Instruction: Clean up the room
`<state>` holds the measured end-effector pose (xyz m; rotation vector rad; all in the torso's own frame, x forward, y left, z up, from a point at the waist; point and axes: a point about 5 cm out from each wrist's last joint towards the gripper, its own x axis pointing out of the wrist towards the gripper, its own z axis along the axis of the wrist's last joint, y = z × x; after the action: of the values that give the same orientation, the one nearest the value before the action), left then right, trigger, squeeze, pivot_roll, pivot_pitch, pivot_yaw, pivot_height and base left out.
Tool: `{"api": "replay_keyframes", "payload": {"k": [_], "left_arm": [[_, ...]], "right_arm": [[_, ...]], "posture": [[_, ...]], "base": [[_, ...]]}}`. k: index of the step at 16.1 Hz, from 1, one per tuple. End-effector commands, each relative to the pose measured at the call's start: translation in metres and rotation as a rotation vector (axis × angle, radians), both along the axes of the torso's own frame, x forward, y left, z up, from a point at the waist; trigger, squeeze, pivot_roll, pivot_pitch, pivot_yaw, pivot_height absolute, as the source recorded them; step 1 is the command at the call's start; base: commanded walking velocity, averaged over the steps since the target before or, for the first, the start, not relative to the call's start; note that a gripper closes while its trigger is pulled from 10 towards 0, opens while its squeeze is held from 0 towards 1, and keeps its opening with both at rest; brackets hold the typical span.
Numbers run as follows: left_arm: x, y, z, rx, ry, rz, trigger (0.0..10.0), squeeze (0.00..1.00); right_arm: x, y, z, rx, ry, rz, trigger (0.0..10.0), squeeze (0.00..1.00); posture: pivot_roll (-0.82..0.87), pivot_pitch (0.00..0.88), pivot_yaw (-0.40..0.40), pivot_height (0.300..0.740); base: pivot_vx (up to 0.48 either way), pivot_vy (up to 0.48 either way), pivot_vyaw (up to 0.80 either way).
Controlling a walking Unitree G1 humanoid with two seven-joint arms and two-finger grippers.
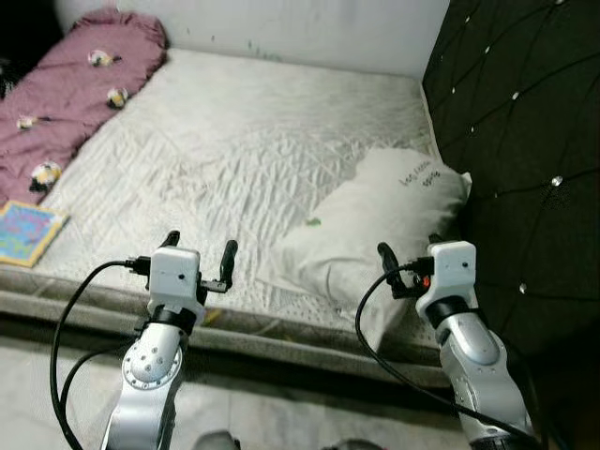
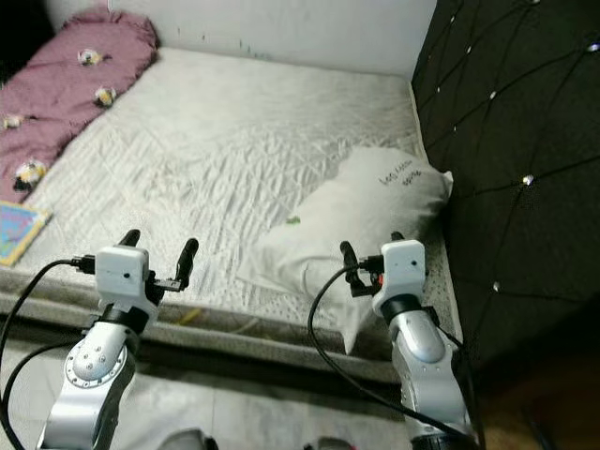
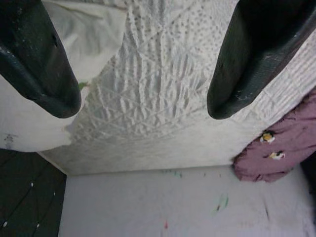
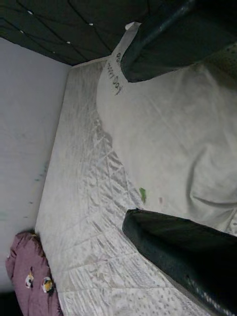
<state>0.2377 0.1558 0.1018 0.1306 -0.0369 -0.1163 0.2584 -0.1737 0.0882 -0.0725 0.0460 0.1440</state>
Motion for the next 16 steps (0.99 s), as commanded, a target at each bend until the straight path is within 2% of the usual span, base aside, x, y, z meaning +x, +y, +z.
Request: {"api": "replay_keyframes", "payload": {"k": [1, 6, 13, 15, 16], "left_arm": [[0.000, 0.000, -0.002, 0.006, 0.017, -0.013, 10.0, 0.00], [-0.003, -0.001, -0.006, 0.000, 0.033, -0.030, 10.0, 0.00], [0.007, -0.004, -0.003, 0.019, 0.018, -0.057, 10.0, 0.00], [0.014, -0.007, -0.001, 0.048, 0.008, -0.063, 10.0, 0.00], [0.022, -0.008, 0.001, 0.043, -0.002, -0.066, 10.0, 0.00]], "right_arm": [[0.004, -0.001, 0.005, -0.005, -0.016, -0.005, 10.0, 0.00], [0.004, 0.000, 0.005, -0.008, -0.017, -0.005, 10.0, 0.00], [-0.001, -0.003, 0.002, -0.020, -0.016, -0.034, 10.0, 0.00], [-0.002, -0.003, 0.002, -0.024, -0.016, -0.048, 10.0, 0.00], [0.001, -0.002, 0.005, -0.020, -0.027, -0.050, 10.0, 0.00]], "posture": [[0.05, 0.007, -0.036, 0.740], [0.04, 0.000, -0.029, 0.740], [0.03, 0.000, -0.024, 0.740], [0.01, 0.000, -0.009, 0.740], [-0.01, 0.000, 0.017, 0.740]], "base": [[0.307, 0.000, 0.00], [0.332, 0.000, 0.00], [0.308, 0.000, 0.00], [0.000, 0.000, 0.00], [0.000, 0.000, -0.80]]}}
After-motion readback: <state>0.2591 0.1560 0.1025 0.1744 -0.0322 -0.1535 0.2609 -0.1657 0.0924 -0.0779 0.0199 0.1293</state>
